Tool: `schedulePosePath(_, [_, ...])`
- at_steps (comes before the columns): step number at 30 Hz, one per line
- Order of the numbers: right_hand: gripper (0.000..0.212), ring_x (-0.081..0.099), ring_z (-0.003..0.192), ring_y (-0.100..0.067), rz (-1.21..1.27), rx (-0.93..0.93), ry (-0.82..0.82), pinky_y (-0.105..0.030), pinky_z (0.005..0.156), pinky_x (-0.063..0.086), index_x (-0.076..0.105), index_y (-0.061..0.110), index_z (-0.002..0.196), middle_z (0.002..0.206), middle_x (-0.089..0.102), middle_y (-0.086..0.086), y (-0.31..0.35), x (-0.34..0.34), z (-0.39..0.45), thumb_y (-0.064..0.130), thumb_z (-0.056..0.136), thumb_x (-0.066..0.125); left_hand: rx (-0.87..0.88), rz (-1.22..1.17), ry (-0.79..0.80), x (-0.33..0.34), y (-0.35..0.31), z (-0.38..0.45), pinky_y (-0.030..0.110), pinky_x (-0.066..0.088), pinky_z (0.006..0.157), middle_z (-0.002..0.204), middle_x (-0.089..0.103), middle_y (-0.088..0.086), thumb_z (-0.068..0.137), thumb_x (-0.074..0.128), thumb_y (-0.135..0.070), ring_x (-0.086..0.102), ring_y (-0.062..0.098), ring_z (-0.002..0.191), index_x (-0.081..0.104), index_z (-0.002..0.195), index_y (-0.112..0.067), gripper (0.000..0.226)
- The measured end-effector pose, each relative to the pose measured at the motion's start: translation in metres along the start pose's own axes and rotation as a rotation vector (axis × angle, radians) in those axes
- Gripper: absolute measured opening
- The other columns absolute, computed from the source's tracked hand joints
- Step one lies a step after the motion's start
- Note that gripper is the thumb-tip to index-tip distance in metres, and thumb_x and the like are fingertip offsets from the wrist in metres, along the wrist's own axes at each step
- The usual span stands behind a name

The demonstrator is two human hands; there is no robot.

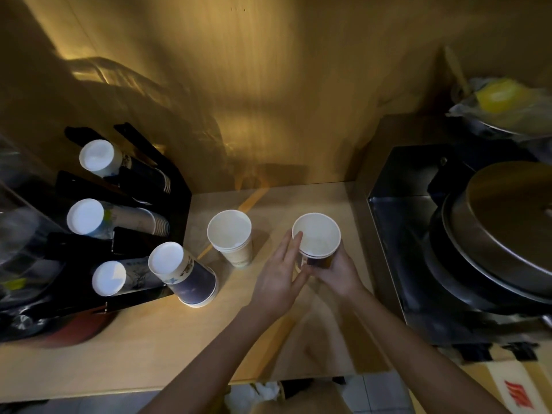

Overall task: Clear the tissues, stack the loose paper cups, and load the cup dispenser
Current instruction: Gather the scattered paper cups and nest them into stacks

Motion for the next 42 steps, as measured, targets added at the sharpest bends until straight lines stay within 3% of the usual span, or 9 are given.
schedulePosePath(5, [0.097, 0.046, 0.126, -0.029, 0.031, 0.257, -0.016, -0.030, 0.099, 0.037, 0.026, 0.000, 0.137, 0.137, 0.048, -0.016, -0.026, 0.012, -0.013, 0.006, 0.059, 0.083, -0.182, -0.212, -0.026, -0.014, 0.027, -0.017, 0.017, 0.019, 0.107, 0.152, 0.029, 0.002, 0.089, 0.055, -0.026, 0.027, 0.016, 0.140, 0.019, 0.144, -0.015, 0.067])
schedulePosePath(12, [0.007, 0.060, 0.084, -0.026, -0.124, 0.289, 0.243, -0.028, 0.066, 0.042, 0.064, 0.006, 0.081, 0.070, 0.060, -0.005, -0.002, 0.075, -0.039, 0.009, 0.075, 0.066, -0.412, -0.226, -0.165, -0.066, 0.093, -0.069, 0.022, 0.041, 0.073, 0.096, 0.071, 0.010, 0.086, 0.057, -0.013, 0.064, 0.019, 0.088, 0.068, 0.095, -0.008, 0.015])
schedulePosePath(16, [0.018, 0.058, 0.084, -0.014, -0.083, -0.047, 0.352, -0.010, 0.067, 0.040, 0.065, 0.005, 0.099, 0.091, 0.067, -0.008, 0.094, 0.116, -0.046, 0.008, 0.081, 0.062, -0.329, -0.077, -0.562, -0.131, 0.095, -0.107, 0.032, 0.046, 0.065, 0.084, 0.068, 0.013, 0.081, 0.056, -0.013, 0.062, 0.026, 0.077, 0.064, 0.088, -0.006, 0.012])
schedulePosePath(19, [0.027, 0.060, 0.093, -0.015, -0.116, -0.244, 0.385, -0.025, 0.083, 0.048, 0.060, 0.008, 0.109, 0.102, 0.067, -0.006, 0.149, 0.146, -0.054, 0.010, 0.083, 0.059, -0.280, -0.010, -0.672, -0.154, 0.097, -0.118, 0.040, 0.045, 0.086, 0.112, 0.054, 0.020, 0.081, 0.059, -0.010, 0.052, 0.032, 0.104, 0.053, 0.111, -0.001, 0.033])
schedulePosePath(23, [0.062, 0.046, 0.125, -0.021, -0.248, -0.396, 0.399, -0.033, 0.102, 0.038, 0.035, 0.015, 0.138, 0.137, 0.049, -0.007, 0.186, 0.181, -0.062, 0.018, 0.082, 0.061, -0.377, -0.071, -0.543, -0.147, 0.129, -0.115, 0.030, 0.025, 0.108, 0.143, 0.035, 0.020, 0.083, 0.061, -0.012, 0.032, 0.030, 0.134, 0.028, 0.138, -0.002, 0.065])
schedulePosePath(28, [0.081, 0.029, 0.136, -0.034, -0.508, -0.385, 0.483, -0.047, 0.111, 0.030, 0.001, 0.028, 0.146, 0.154, 0.019, -0.011, 0.174, 0.220, -0.063, 0.028, 0.086, 0.054, -0.423, -0.262, -0.344, -0.117, 0.160, -0.114, 0.041, 0.039, 0.106, 0.145, 0.040, 0.012, 0.082, 0.056, -0.019, 0.040, 0.026, 0.132, 0.020, 0.144, -0.009, 0.073])
schedulePosePath(31, [0.071, 0.028, 0.135, -0.038, -0.563, -0.348, 0.476, -0.047, 0.108, 0.034, 0.001, 0.033, 0.146, 0.155, 0.010, -0.009, 0.164, 0.226, -0.062, 0.035, 0.091, 0.046, -0.425, -0.306, -0.310, -0.111, 0.164, -0.114, 0.030, 0.039, 0.102, 0.145, 0.042, 0.009, 0.081, 0.062, -0.011, 0.042, 0.024, 0.130, 0.020, 0.144, -0.010, 0.076])
schedulePosePath(37, [0.066, 0.043, 0.121, -0.035, -0.510, -0.354, 0.365, -0.043, 0.101, 0.039, 0.023, 0.026, 0.142, 0.135, 0.039, -0.014, 0.171, 0.220, -0.060, 0.033, 0.086, 0.057, -0.393, -0.398, -0.311, -0.113, 0.159, -0.113, -0.008, 0.029, 0.080, 0.131, 0.045, -0.003, 0.082, 0.058, -0.006, 0.041, 0.004, 0.115, 0.023, 0.144, -0.012, 0.072])
schedulePosePath(42, [0.058, 0.046, 0.119, -0.025, -0.331, -0.310, 0.313, -0.034, 0.097, 0.039, 0.027, 0.026, 0.139, 0.133, 0.041, -0.009, 0.182, 0.196, -0.064, 0.038, 0.089, 0.053, -0.544, -0.699, -0.326, -0.106, 0.171, -0.121, 0.029, 0.038, 0.101, 0.128, 0.046, -0.004, 0.093, 0.045, -0.024, 0.045, 0.014, 0.117, 0.031, 0.140, -0.022, 0.049])
Point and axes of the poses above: each hand's wrist, its own z-axis towards the middle knuckle, its own x-axis out of the palm, y = z × x, the point moved 9 cm from there along z, towards the middle knuckle
